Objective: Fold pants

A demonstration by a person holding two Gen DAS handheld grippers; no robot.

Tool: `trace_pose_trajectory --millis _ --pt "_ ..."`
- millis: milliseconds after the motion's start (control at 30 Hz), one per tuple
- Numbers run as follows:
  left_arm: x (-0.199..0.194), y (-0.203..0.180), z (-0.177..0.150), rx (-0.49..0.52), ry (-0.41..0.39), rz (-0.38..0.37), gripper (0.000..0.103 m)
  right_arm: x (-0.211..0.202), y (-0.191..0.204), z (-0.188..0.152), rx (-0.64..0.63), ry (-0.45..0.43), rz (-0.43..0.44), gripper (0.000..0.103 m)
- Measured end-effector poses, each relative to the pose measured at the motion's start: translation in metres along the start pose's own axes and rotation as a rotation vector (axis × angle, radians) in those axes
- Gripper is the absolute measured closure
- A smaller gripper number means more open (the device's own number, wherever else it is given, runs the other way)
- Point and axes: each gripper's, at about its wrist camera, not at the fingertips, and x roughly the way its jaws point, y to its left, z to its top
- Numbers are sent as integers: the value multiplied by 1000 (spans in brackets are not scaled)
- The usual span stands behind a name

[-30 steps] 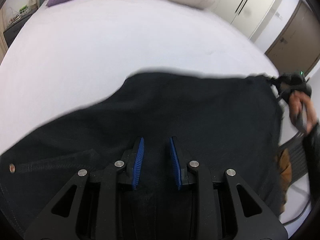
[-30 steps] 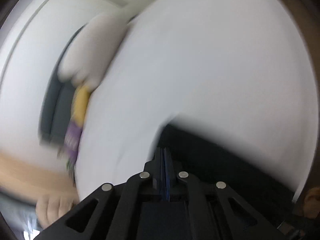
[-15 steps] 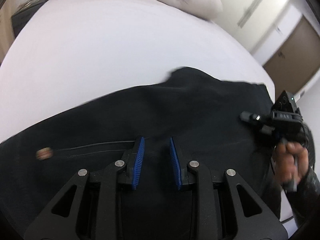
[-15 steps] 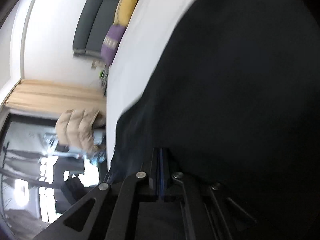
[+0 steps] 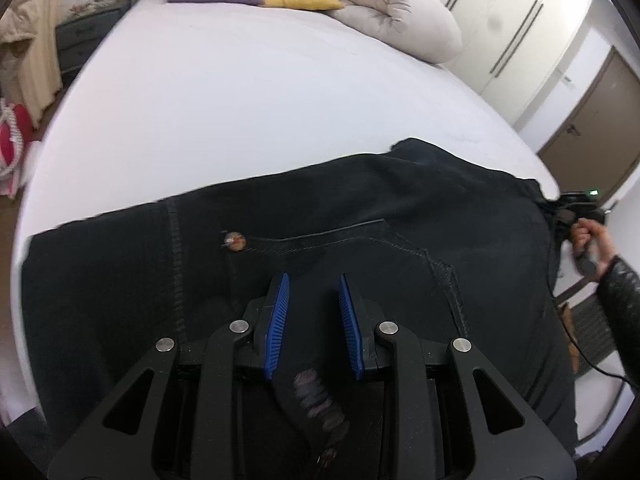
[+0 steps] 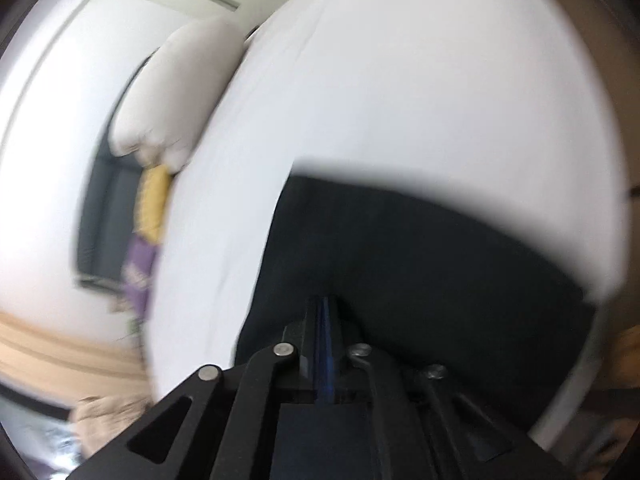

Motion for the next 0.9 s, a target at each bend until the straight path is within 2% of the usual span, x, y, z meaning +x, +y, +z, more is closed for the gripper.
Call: trace_pose_trajectory --millis 33,67,133,267,333,433,500,700,733,900 --pt "-6 -1 1 -1 -3 23 78 -18 7 1 -25 -23 -9 75" --pt "-12 -2 3 -5 -6 40 78 -31 17 -5 -43 -37 6 53" --pt "-19 -8 6 -25 -12 43 78 -64 20 -20 -73 -71 61 32" --pt "-13 -35 17 1 10 18 78 -106 -14 -45 -34 -68 125 32" --pt "-1 -56 22 47 35 8 78 -108 -40 -55 22 -66 110 32" --pt "14 -73 25 82 74 10 78 -105 -76 -49 133 -38 110 32" --pt "25 -77 22 90 99 31 78 -103 -100 -32 180 -33 121 32" --pt "29 -71 16 62 97 9 78 -66 -119 -22 260 16 144 32" --pt "29 -72 16 67 96 14 78 -69 -131 -17 265 19 148 32" --pt "28 -74 15 71 92 23 77 -69 -132 -15 261 -12 213 34"
